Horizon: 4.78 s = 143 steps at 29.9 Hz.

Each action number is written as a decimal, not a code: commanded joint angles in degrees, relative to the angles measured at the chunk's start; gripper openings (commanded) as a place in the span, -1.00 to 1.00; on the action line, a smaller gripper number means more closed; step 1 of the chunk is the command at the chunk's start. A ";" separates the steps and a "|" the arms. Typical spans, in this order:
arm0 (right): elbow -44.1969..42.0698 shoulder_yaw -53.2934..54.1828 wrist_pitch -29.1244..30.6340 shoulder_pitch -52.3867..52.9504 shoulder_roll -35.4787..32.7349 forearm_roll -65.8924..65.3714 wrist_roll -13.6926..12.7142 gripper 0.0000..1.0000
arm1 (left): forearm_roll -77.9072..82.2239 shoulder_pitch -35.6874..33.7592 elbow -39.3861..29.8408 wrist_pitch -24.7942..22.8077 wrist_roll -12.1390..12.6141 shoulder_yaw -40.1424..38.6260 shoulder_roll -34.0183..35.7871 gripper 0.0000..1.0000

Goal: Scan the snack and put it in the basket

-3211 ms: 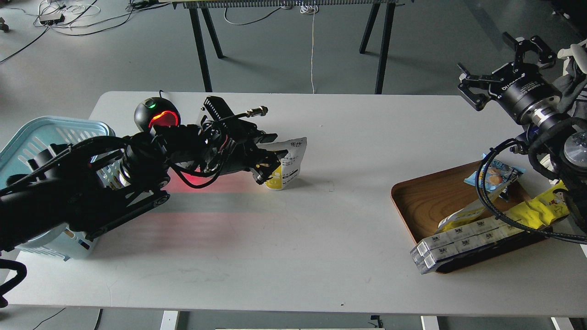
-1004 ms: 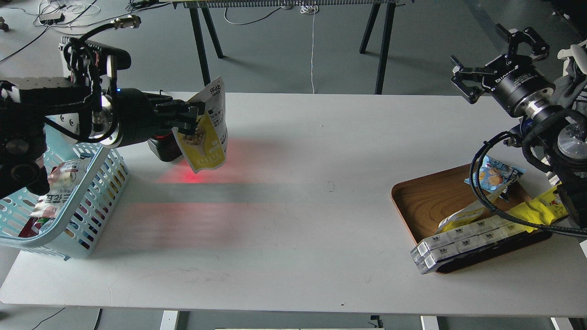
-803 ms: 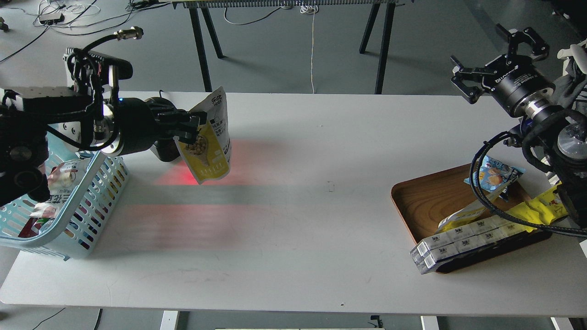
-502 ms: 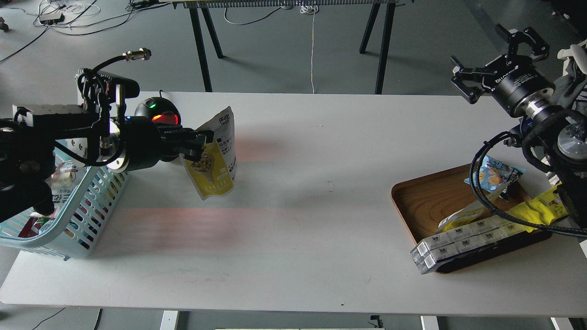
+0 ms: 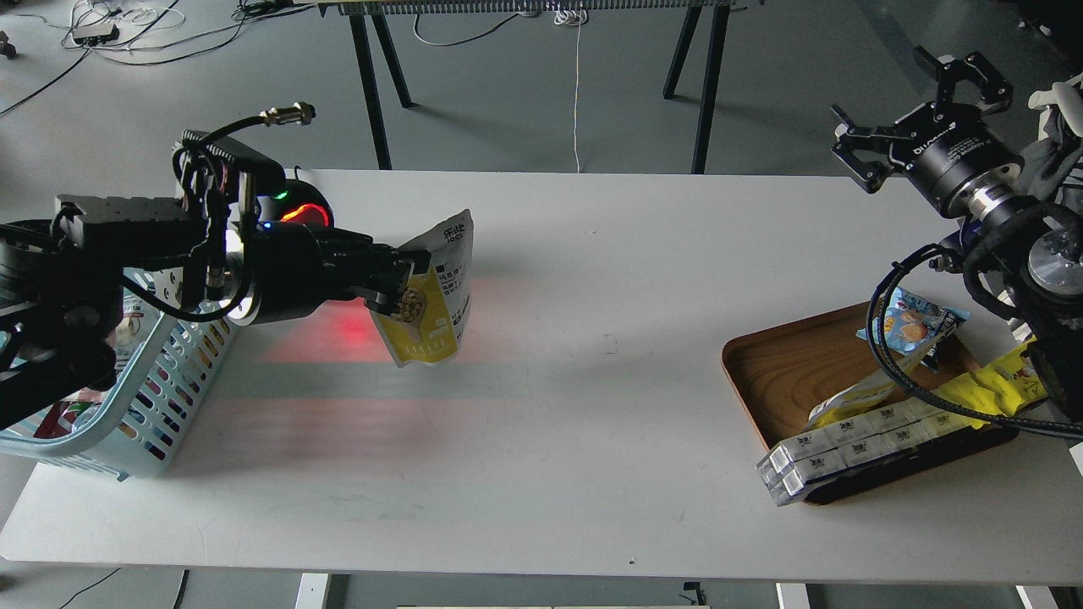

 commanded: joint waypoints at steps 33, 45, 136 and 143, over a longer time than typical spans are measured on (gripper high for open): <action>0.09 0.00 0.00 -0.09 0.00 0.00 0.00 0.93 | 11.45 1.58 1.94 18.59 -6.28 -0.59 -0.45 -0.98; 0.09 0.00 0.00 -0.26 -0.09 0.00 0.00 0.93 | 18.93 6.50 5.37 22.72 -8.83 -0.68 -0.71 -0.98; -0.44 -1.23 0.00 1.58 1.67 -1.84 0.00 0.93 | 7.24 6.78 21.63 36.25 -23.07 22.62 39.10 0.62; -0.35 -1.23 0.00 1.67 1.67 -1.93 0.00 0.93 | 5.05 4.23 21.80 37.58 -22.63 15.86 39.28 0.90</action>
